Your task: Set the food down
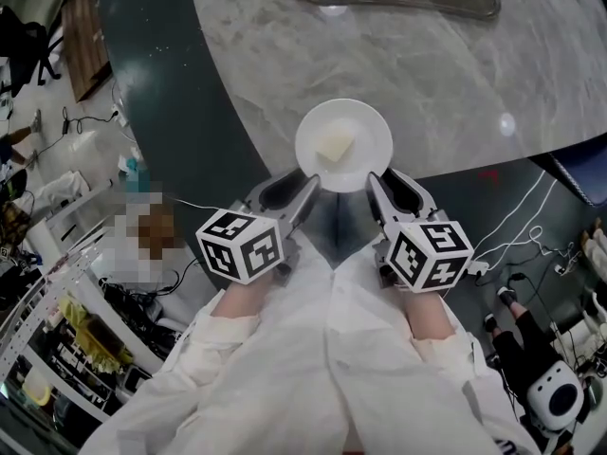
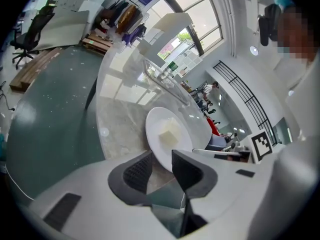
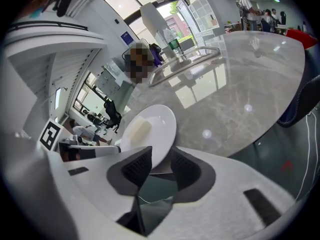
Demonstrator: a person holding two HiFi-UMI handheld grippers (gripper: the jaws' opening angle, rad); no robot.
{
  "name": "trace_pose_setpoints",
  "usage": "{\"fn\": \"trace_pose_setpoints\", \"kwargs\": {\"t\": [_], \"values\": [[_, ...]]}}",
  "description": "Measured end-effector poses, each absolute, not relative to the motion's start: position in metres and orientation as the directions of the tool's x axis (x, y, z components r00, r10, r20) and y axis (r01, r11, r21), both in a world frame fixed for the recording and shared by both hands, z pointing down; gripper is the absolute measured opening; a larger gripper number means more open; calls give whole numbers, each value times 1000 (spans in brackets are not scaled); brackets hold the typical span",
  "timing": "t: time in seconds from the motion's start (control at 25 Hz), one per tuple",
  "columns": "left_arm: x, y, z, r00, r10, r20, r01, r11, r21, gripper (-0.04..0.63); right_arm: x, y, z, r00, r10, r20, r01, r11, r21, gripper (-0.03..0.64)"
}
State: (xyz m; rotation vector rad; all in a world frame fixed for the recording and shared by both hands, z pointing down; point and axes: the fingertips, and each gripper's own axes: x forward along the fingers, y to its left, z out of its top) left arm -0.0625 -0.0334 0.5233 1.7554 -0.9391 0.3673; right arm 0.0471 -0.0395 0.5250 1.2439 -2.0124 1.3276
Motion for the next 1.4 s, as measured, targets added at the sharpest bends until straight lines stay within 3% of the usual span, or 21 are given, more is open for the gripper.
{"fn": "trace_pose_setpoints", "kwargs": {"t": [0.32,0.96,1.4], "values": [[-63,-46,527,641,-443,627,-739,-139,659,79,53,-42,529,-475,-450,756,-872,123,-475,70],[-63,-48,518,653,-432,621,-751,-265,605,78,52,-43,524,-455,-468,758,-880,106,-463,59],[-68,-68,488,683,-474,556,-727,-364,582,78,47,-58,489,-427,-571,701,-885,103,-455,56]]}}
